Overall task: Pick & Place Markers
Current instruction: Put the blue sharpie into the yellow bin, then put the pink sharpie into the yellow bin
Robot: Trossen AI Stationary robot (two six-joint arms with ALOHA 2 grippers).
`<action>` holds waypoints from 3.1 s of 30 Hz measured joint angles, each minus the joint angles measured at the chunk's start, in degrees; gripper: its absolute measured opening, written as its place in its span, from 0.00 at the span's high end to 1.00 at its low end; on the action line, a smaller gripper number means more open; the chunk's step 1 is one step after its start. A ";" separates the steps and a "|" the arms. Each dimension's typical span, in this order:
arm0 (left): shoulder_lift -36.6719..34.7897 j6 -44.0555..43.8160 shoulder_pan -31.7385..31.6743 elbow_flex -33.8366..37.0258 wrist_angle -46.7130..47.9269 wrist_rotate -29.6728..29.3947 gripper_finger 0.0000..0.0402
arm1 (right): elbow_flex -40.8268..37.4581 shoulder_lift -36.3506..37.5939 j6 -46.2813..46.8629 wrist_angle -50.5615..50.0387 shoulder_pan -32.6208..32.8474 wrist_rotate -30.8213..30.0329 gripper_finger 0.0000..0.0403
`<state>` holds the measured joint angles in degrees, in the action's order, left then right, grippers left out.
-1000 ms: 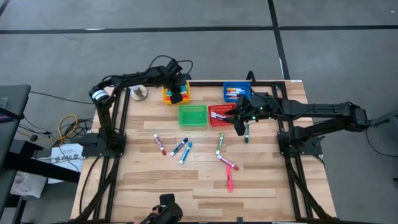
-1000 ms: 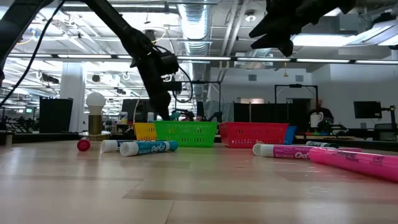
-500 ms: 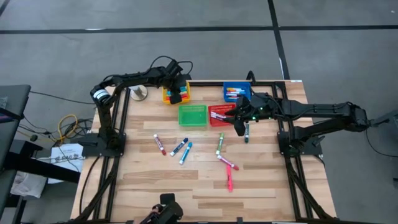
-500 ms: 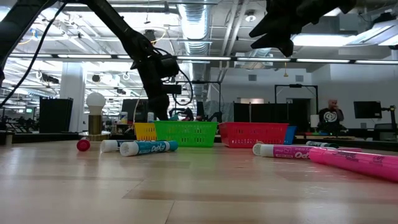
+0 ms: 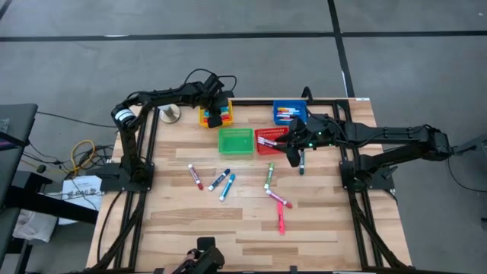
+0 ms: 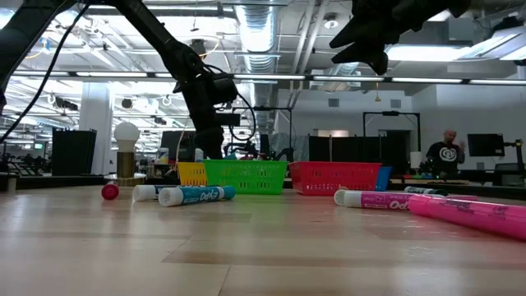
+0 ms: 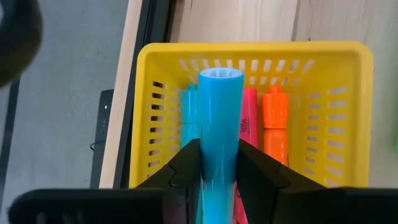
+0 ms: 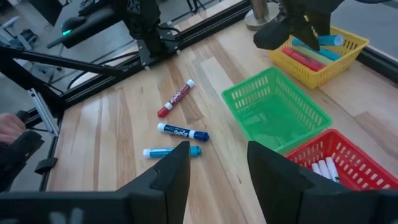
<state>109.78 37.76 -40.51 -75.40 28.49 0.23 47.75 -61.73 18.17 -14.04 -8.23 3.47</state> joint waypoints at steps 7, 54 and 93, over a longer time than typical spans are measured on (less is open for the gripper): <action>0.00 0.00 0.00 0.00 -0.02 0.02 0.78 | 0.02 0.00 -0.02 0.00 0.00 -0.01 0.64; -50.69 -56.86 26.24 20.06 -8.86 3.77 0.67 | 0.07 -0.11 5.46 -3.91 22.46 13.09 0.67; -69.27 -54.69 32.17 41.51 -12.85 -1.88 0.71 | 13.59 -28.48 89.66 -9.34 44.18 -15.53 0.67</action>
<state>40.50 -16.93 -8.34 -33.89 15.64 -1.65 61.34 -90.22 107.83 -23.38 35.95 -12.05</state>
